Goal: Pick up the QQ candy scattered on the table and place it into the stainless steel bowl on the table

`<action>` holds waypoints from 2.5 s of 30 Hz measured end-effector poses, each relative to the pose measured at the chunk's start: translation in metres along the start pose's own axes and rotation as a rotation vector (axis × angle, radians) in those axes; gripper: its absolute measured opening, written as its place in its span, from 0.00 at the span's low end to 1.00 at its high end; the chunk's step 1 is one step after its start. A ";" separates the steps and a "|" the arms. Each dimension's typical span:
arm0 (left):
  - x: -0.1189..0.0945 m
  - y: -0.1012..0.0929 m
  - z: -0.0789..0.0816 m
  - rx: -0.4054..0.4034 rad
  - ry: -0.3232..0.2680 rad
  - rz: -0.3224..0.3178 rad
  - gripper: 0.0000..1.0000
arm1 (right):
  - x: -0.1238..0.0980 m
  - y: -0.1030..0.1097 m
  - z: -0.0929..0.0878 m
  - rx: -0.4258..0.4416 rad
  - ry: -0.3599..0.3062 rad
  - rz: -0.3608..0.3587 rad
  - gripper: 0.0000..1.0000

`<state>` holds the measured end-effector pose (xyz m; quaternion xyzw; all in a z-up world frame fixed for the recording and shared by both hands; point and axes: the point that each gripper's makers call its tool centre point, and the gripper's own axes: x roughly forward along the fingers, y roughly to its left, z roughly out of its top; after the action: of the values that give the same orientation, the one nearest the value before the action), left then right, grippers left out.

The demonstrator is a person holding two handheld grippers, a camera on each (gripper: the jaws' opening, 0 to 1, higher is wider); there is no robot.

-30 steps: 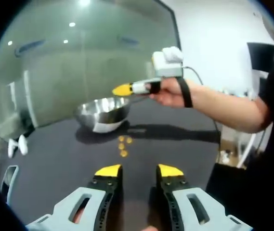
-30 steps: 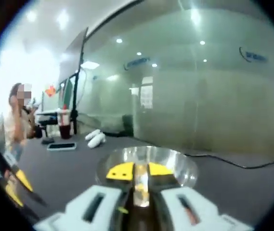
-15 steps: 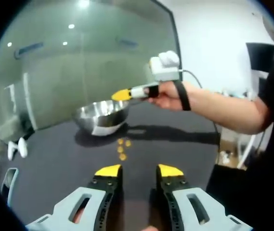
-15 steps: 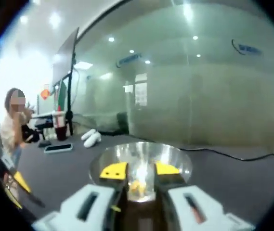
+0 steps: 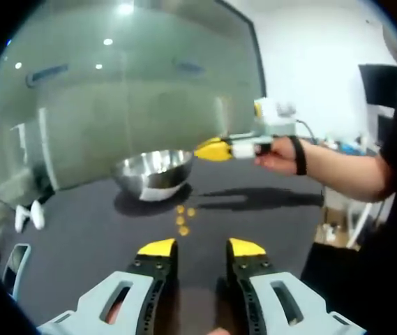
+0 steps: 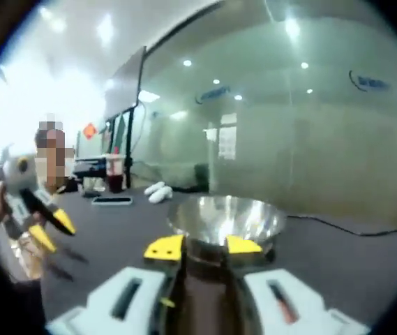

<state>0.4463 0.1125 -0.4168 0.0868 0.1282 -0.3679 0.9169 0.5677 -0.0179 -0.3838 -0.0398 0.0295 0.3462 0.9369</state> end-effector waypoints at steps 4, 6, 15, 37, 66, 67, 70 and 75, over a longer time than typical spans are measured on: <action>0.000 -0.002 0.000 -0.030 -0.014 -0.014 0.30 | -0.015 0.006 -0.009 0.006 0.016 0.018 0.21; 0.000 -0.002 0.000 -0.026 -0.012 -0.014 0.30 | -0.021 0.010 -0.012 -0.004 0.023 0.025 0.21; 0.002 -0.003 -0.003 -0.022 -0.001 -0.014 0.30 | -0.035 0.021 -0.046 -0.025 0.104 0.095 0.21; -0.002 -0.003 -0.003 -0.036 -0.004 -0.016 0.30 | 0.031 0.044 -0.082 -0.059 0.235 0.192 0.20; -0.003 0.000 -0.012 -0.037 0.023 -0.005 0.30 | 0.048 0.047 -0.079 -0.050 0.237 0.167 0.10; -0.003 0.000 -0.012 -0.035 0.025 -0.006 0.30 | 0.046 0.045 -0.073 -0.053 0.214 0.153 0.10; -0.003 0.000 -0.013 -0.035 0.027 -0.007 0.30 | 0.038 0.037 -0.060 -0.035 0.177 0.107 0.10; -0.002 -0.001 -0.011 -0.032 0.024 -0.012 0.30 | 0.015 0.015 -0.050 -0.004 0.150 -0.012 0.10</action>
<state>0.4422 0.1160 -0.4267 0.0757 0.1457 -0.3701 0.9144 0.5679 -0.0014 -0.4356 -0.0675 0.0988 0.3366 0.9340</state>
